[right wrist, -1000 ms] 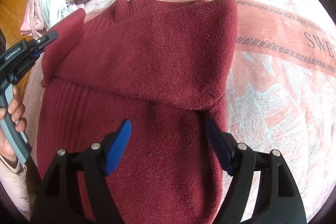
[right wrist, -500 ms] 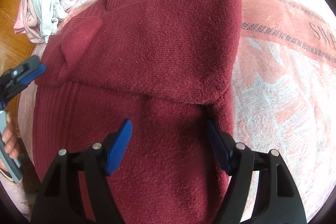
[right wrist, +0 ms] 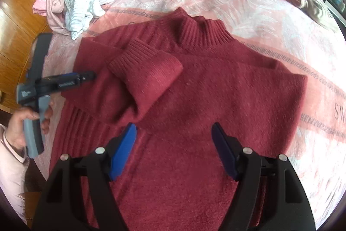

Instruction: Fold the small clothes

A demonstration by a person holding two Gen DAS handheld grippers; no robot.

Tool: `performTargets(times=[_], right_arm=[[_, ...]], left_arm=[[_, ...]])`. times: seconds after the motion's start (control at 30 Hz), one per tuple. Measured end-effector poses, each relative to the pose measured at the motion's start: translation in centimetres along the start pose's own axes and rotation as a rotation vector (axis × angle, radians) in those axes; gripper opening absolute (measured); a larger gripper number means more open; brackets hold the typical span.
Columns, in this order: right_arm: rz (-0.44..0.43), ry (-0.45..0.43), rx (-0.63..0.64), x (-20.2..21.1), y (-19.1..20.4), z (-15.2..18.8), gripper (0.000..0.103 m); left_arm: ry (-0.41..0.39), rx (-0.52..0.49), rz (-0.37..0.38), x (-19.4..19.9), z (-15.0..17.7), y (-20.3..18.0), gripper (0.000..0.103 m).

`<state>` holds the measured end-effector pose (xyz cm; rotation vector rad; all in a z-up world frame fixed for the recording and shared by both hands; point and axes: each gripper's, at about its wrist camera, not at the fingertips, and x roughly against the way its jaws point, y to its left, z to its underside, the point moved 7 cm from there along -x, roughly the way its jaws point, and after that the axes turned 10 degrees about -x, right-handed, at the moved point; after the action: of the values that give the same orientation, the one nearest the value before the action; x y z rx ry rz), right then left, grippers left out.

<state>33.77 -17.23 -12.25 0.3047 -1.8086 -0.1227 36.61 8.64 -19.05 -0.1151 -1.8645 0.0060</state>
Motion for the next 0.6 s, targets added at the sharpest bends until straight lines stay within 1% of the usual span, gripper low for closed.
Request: performTargets(times=[0.1,0.23,0.3,0.4,0.47,0.53,0.57,0.6], right_arm=[[-0.024,0.026,0.022,-1.8,3.1,-1.9,0.070],[-0.022,0.052,0.053,-4.1,6.0,-3.4,0.069],[-0.021,0.062,0.066,-5.3,6.9,-3.8,0.069],[0.003,0.089,0.077,-7.5,7.8,-4.1,0.070],[0.043,0.099,0.095,-9.0,8.0,-4.2,0.062],[0.108,0.089,0.124,-9.9,7.8,-4.3,0.036],[0.126,0.076,0.131,-9.9,7.5,-4.5,0.030],[0.120,0.066,0.126,-9.7,7.2,-4.6,0.018]], left_arm=[[-0.023,0.043,0.042,-0.3,-0.1,0.5,0.076],[-0.020,0.014,0.026,-0.3,-0.1,0.3,0.077],[-0.021,0.022,0.036,-0.4,-0.1,0.4,0.077],[-0.023,0.018,0.029,-0.3,-0.1,0.4,0.078],[-0.023,0.021,0.029,-0.5,-0.2,0.3,0.079],[-0.023,0.026,0.038,-0.5,-0.2,0.3,0.079],[-0.024,0.028,0.042,-0.6,-0.2,0.3,0.079],[-0.025,0.027,0.044,-0.6,-0.2,0.3,0.079]])
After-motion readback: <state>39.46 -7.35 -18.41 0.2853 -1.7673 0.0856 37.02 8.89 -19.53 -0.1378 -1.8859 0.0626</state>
